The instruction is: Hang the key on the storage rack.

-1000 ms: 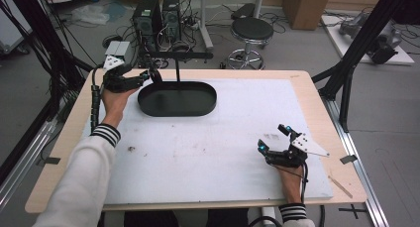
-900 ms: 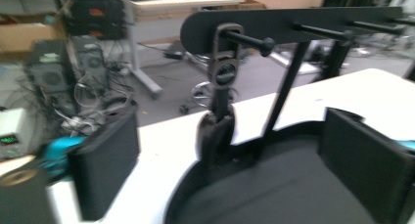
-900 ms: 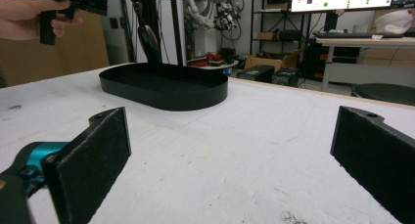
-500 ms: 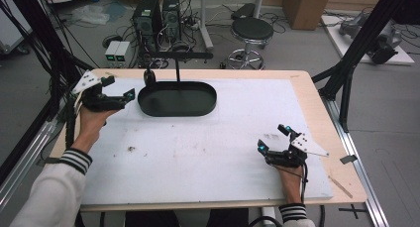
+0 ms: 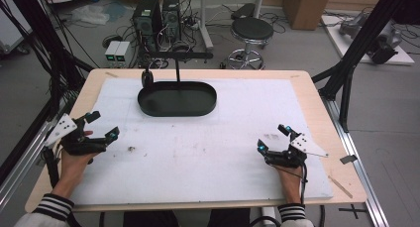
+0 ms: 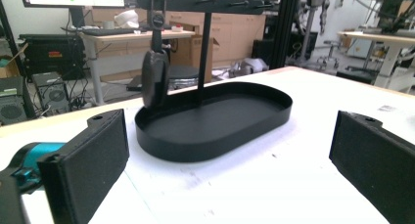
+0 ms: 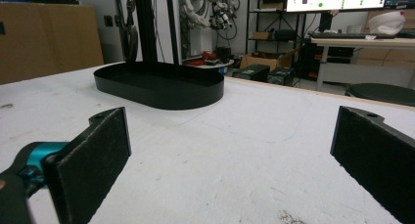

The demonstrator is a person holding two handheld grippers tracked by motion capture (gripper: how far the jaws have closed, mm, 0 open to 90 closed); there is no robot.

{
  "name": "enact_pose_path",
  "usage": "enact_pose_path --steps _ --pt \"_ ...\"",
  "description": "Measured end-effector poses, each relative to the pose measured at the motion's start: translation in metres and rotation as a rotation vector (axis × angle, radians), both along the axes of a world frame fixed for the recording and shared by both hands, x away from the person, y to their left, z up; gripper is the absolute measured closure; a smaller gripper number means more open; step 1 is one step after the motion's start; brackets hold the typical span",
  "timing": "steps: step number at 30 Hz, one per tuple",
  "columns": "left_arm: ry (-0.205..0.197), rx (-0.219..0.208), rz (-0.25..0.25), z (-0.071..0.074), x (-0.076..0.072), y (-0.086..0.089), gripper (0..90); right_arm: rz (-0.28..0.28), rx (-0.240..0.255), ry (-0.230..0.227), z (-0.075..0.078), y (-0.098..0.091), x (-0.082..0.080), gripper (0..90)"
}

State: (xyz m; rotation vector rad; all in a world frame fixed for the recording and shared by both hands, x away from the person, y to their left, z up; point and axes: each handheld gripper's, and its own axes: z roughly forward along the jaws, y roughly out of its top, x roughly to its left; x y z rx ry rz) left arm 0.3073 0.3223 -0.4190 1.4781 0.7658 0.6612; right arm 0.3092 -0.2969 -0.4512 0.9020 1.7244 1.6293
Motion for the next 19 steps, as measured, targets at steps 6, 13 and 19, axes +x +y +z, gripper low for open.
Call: enact_pose_path --steps 6,13,19 --pt "-0.029 0.002 -0.004 -0.019 -0.02 0.003 1.7 0.002 -0.006 -0.009 0.0 0.0 0.0 0.3" --pt "-0.04 0.005 -0.013 -0.033 -0.027 0.002 1.7 0.002 -0.003 -0.009 0.0 0.0 0.0 0.3" --pt "-0.035 0.004 0.0 -0.033 -0.027 0.002 1.7 0.003 -0.008 -0.01 0.0 0.0 0.0 0.3"
